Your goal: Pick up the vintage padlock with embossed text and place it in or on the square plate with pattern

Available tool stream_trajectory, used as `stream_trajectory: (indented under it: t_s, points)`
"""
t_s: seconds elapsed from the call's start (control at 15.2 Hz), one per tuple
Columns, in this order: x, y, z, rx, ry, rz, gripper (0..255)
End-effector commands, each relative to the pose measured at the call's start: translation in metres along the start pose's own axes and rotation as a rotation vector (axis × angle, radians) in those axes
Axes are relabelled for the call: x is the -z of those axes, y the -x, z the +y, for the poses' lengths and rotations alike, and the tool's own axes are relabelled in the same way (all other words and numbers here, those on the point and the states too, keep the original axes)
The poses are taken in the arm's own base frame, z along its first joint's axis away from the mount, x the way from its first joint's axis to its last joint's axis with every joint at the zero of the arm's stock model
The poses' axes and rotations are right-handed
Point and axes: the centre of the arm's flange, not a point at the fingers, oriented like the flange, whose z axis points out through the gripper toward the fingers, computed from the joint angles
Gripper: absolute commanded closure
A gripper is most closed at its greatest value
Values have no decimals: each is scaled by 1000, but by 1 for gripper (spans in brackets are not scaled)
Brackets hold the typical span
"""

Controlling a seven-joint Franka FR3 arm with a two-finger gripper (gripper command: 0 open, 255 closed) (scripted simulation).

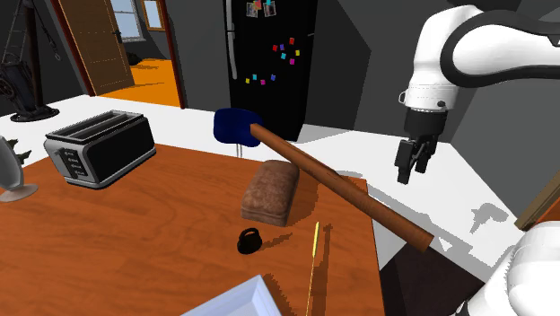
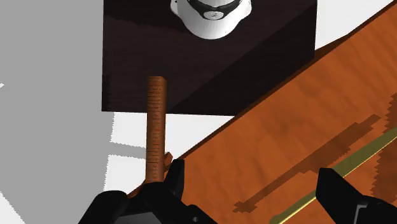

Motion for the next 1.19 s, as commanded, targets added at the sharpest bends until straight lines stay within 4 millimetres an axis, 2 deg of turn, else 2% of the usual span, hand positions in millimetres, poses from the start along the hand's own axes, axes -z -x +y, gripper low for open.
stream_trajectory:
  t_s: [0.0, 1.12]
  points:
    - [0, 0, 0, 0, 0, 0, 0]
    - [-90, -91, -164, -43, -23, 197, 0]
